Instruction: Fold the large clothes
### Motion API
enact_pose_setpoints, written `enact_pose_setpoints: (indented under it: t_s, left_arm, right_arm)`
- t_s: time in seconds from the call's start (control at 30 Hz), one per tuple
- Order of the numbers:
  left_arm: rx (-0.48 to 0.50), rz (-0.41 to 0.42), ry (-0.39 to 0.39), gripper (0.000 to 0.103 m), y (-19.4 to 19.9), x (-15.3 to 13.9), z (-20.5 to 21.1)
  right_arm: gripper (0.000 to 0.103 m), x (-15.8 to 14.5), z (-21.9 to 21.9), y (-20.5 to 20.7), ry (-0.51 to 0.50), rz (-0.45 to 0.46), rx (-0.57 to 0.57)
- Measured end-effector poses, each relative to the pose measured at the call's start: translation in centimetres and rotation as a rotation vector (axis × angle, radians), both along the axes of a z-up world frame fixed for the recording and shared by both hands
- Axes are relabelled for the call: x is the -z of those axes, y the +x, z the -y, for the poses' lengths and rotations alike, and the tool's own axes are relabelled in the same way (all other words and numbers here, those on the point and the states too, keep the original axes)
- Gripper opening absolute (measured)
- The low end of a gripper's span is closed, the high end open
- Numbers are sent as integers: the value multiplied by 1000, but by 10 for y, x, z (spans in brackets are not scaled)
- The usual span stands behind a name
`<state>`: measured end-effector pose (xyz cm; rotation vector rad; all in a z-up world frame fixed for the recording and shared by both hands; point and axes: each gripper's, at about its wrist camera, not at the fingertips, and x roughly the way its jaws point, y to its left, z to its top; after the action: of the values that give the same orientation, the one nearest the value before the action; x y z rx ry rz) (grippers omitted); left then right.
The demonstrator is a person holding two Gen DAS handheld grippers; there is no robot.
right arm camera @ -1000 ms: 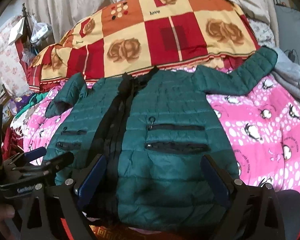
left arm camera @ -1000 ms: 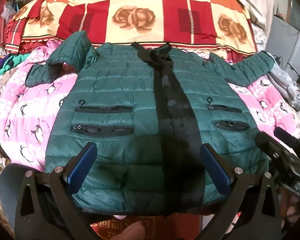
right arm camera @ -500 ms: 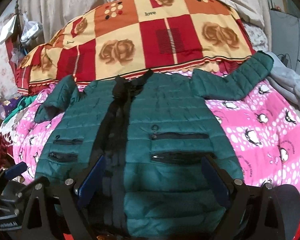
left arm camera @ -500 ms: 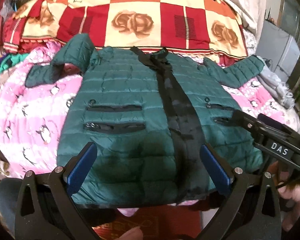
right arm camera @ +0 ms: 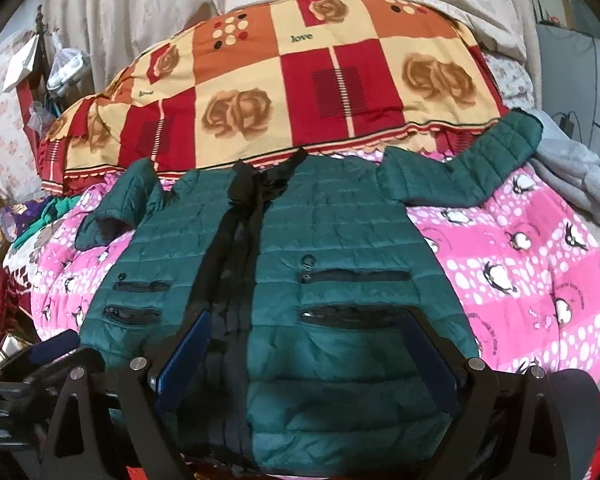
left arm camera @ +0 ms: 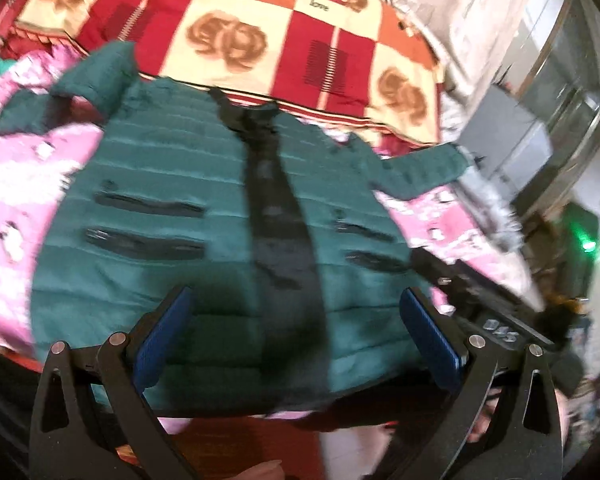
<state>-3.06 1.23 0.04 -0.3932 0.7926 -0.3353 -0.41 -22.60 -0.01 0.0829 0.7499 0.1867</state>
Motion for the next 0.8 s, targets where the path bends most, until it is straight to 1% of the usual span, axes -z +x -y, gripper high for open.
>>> enact_pose_setpoints:
  t_s: [0.03,0.07,0.23,0.43,0.5,0.6,0.7,0.8]
  left_arm:
    - [13,1,-8,103,0,1,4]
    - [24,-3,1,103,1,0,8]
    - [69,8,73,103,3,-6,20]
    - [66,44,112,103,-4,-13,16]
    - [59,54,104,103,-4,-13,13]
    - [33,38,119,103,-2,-10,11]
    - [25,11,137,103,0,-4,13]
    - [31,2,140,103,1,0,16]
  right_arm:
    - [95,1,2,1,4,-1,4]
    - [95,3,5,3,9,-5,11]
    - [95,14,9,8,27,-31,12]
    - [95,14,7,10,30,-22,7]
    - [95,12,6,9,27,-12,6]
    - [95,11,7,8,28,-8,4]
    - [95,11,8,8,30,-8,5]
    - [95,12,11,7,37,-7,17]
